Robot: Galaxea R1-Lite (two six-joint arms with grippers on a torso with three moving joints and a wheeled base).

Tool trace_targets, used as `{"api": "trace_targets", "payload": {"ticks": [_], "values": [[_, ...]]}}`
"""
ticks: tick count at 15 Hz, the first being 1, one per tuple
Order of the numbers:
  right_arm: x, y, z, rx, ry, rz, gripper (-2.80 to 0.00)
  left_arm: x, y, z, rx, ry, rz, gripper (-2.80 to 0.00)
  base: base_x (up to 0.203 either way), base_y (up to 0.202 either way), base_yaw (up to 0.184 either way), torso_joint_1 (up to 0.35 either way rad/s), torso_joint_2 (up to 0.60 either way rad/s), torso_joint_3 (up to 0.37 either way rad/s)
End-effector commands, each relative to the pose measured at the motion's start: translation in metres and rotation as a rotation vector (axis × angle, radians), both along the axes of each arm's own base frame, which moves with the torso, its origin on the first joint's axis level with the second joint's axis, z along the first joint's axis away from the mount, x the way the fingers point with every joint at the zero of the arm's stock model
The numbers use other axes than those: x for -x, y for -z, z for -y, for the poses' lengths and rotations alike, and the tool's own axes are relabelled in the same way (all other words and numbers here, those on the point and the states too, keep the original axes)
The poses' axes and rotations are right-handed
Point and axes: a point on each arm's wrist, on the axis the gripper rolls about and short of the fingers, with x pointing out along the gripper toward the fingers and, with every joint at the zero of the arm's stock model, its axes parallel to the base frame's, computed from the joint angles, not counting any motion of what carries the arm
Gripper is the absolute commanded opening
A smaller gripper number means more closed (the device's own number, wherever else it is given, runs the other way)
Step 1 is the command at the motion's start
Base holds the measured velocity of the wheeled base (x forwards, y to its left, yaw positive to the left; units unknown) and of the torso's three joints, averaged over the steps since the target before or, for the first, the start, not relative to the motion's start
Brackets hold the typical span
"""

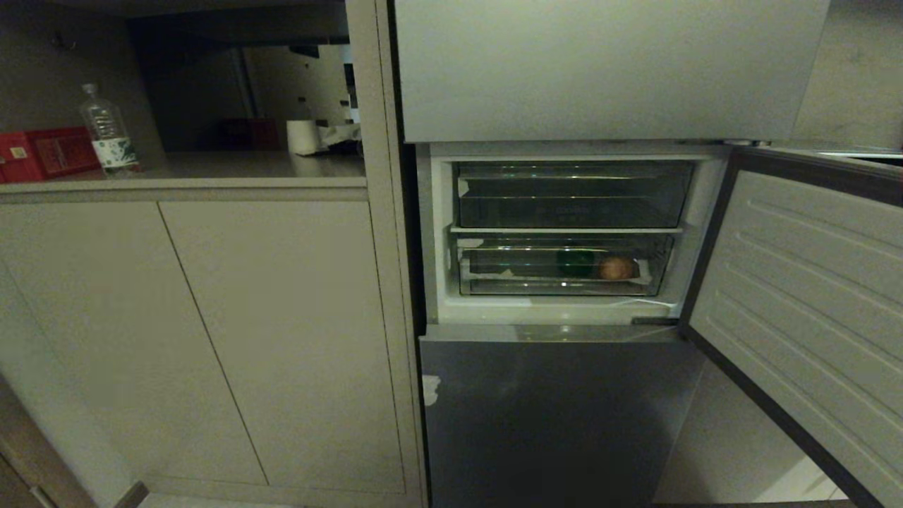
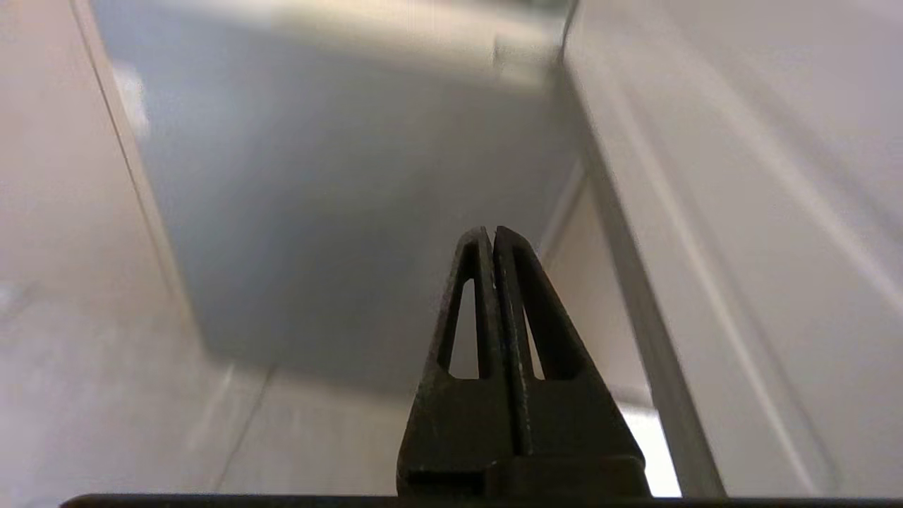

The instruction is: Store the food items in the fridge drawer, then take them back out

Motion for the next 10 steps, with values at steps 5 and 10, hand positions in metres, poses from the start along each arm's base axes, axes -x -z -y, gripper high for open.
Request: {"api": "trace_targets", "payload": {"ticks": [5, 10], "values": [[0.0123, 0.0075, -0.0005, -0.085, 0.001, 0.154, -2.80, 0.0001, -0.0001, -0.0010, 0.066, -0.051, 0.001, -2.80, 0.000, 0.000, 0.000, 0.000, 0.00, 0.000], [0.0123, 0.0075, -0.0004, -0.088, 0.005, 0.154, -2.80, 0.0001, -0.0001, -0.0011, 0.067, -0.052, 0.001, -2.80, 0.000, 0.000, 0.000, 0.000, 0.00, 0.000]]}}
